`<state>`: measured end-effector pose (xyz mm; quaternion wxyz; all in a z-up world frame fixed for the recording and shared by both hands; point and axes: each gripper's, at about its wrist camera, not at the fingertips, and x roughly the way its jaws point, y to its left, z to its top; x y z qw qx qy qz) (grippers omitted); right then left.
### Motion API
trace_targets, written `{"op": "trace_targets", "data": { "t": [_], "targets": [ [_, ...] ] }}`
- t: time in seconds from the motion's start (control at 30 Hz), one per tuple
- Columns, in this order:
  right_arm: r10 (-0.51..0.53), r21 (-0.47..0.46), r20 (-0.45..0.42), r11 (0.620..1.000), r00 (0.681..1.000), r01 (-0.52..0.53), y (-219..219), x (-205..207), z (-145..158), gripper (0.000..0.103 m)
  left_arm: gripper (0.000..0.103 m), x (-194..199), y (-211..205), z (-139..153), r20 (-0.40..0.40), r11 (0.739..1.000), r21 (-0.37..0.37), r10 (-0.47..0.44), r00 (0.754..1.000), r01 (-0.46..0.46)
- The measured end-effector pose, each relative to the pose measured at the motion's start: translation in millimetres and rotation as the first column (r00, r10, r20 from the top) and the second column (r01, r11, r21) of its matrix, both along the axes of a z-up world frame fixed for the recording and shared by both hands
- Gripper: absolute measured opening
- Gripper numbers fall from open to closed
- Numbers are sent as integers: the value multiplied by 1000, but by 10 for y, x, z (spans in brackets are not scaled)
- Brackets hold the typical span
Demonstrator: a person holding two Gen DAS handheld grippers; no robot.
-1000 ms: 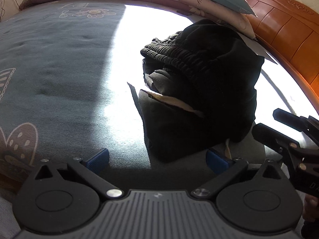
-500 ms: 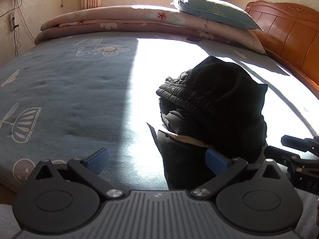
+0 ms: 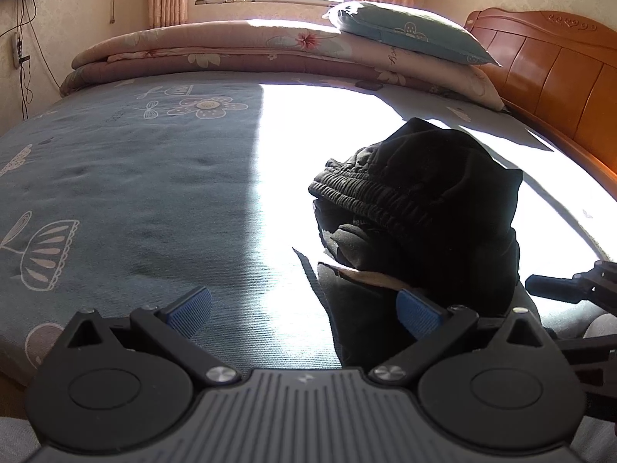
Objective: Fold clothes
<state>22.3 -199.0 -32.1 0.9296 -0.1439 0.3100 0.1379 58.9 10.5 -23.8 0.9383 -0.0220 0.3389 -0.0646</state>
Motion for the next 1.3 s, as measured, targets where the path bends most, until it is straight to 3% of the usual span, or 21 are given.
{"op": "trace_targets", "data": {
  "t": [0.1, 0.17, 0.23, 0.4, 0.53, 0.83, 1.1, 1.3],
  "targets": [
    [19, -60, -5, 998, 1000, -20, 107, 6, -44, 45, 92, 8, 45, -7, 6, 1000, 17, 7, 1000, -7],
    [30, -74, -13, 997, 999, -31, 174, 13, -59, 45, 78, 14, 58, -33, 5, 999, 42, 10, 1000, -10],
    [41, -77, -8, 996, 999, -42, 231, 12, -56, 45, 71, 13, 88, -65, -4, 999, 39, 9, 1000, -9],
    [44, -119, 14, 992, 999, -42, 428, 96, -58, 46, 71, 25, 179, -104, -23, 1000, -11, 16, 1000, -16],
    [24, -199, 60, 980, 998, -12, 613, 160, -100, 55, 73, 27, 249, -106, -28, 999, -37, 15, 999, -16],
    [-12, -402, 189, 911, 982, 89, 757, 145, -231, 57, 73, 2, 293, -115, -33, 998, -65, -12, 999, 10],
    [-71, -389, 264, 905, 962, 173, 511, 156, 5, 60, 73, 7, 213, -122, -38, 997, -67, -49, 998, 46],
    [-81, -372, 296, 908, 952, 193, 415, 198, 129, 60, 73, 109, -3, -36, 20, 991, -33, -127, 992, 127]
  ]
}}
